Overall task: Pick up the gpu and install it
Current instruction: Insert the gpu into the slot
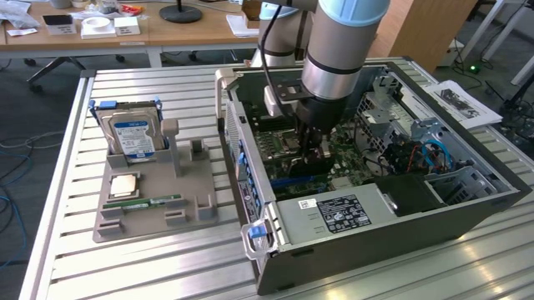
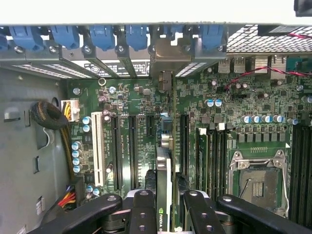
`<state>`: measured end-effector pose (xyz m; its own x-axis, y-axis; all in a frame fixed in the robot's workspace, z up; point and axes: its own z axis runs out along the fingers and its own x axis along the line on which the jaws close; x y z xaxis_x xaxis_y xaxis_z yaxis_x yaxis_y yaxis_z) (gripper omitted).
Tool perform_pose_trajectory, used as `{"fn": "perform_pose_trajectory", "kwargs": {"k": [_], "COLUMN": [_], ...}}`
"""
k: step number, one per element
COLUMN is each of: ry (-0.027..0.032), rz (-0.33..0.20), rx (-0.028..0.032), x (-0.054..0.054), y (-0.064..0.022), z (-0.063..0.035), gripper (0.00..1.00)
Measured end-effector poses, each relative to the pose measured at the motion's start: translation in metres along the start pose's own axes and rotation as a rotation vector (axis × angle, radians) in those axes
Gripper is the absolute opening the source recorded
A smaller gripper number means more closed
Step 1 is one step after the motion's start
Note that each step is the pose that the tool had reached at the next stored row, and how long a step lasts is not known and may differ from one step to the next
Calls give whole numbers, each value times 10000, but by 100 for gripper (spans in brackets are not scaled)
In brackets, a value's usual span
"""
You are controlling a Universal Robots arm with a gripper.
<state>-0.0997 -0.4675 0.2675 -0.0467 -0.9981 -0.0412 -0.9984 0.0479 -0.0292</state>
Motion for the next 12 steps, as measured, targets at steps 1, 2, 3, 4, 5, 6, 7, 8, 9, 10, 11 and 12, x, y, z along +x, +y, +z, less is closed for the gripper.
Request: {"fn": "perform_pose_trajectory", "kwargs": {"k": [1,2,3,4,5,6,7,8,9,10,11,12], "ry": [-18,-39,-43,-44,-43,-43,-43,-44,-44,-41,-37,-31], "rz": [4,7,8,8,10,11,14,15,14,12,12,11], "rx": [-1,-1,-1,-1,-1,-1,-1,0,0,1,1,1], "x": [-2,-4,-5,-5,-5,-5,-5,-6,-6,-5,-5,-4], "y": [6,9,9,9,9,9,12,17,22,24,24,24], "z": [0,0,0,0,0,0,0,1,1,1,1,0], "gripper": [27,27,27,27,27,27,27,27,27,27,27,27]}}
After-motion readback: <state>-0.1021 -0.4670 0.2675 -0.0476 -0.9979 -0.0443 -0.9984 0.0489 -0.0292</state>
